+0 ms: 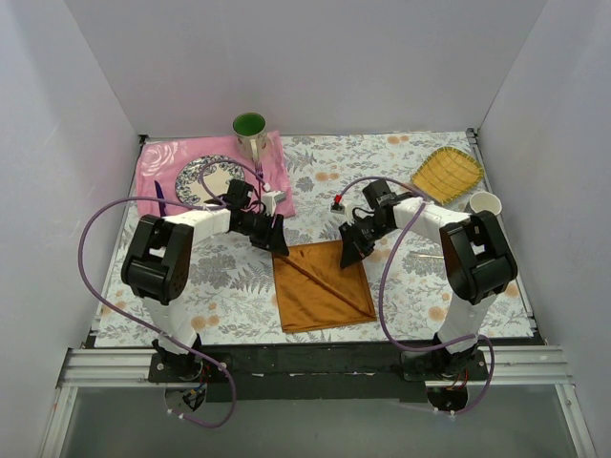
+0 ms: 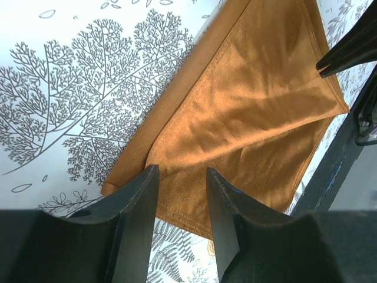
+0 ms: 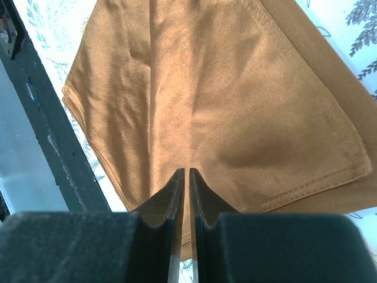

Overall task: Fold the napkin into a case and place the utensils inside
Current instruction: Smooth out the upper triangle-folded napkin at the center of the board.

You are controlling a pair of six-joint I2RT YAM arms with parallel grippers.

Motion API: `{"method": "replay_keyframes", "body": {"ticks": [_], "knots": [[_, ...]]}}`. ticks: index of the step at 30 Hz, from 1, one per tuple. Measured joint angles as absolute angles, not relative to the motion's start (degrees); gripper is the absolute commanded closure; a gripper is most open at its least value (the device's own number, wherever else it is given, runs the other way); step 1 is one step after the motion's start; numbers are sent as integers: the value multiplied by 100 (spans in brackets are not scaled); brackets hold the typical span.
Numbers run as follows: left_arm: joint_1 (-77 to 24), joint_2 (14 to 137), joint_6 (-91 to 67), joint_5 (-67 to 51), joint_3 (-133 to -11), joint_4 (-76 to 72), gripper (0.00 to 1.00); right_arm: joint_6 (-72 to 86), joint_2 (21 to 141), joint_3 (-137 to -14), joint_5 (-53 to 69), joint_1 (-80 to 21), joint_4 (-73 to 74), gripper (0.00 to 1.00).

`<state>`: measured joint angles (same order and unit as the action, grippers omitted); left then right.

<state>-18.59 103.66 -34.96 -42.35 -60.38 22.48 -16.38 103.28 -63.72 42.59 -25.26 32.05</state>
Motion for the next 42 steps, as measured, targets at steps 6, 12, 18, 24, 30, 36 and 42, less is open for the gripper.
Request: {"method": "replay_keyframes", "body": {"ticks": [6,12,18,24,30,36,42], "knots": [[-1861,10512,-3555,-4117,-6235,2211,64,-1699,10359,-6418,4121,-2526,3212,85],[-1861,10792,-3568,-3990,-6405,2211,64,-1758,10659,-6556,3981,-2497,3295,84],[-1859,10814,-3573,-3992,-6534,2202,58,-1739,10659,-6576,4038,-2370,3371,80],[-1852,10547,-3411,-4180,-6554,2346,48,-1828,10654,-7166,4056,-2067,3673,60],[-1800,10232,-2547,-4095,-6858,2877,45,-2475,10750,-8460,3667,-1935,4195,38],[-1756,10313,-1776,-3859,-7177,3332,44,-3179,11410,-9367,3363,-1935,4683,36],[-1741,10506,-1441,-3793,-7314,3494,43,-3570,12044,-9428,3111,-1935,5116,22]]}}
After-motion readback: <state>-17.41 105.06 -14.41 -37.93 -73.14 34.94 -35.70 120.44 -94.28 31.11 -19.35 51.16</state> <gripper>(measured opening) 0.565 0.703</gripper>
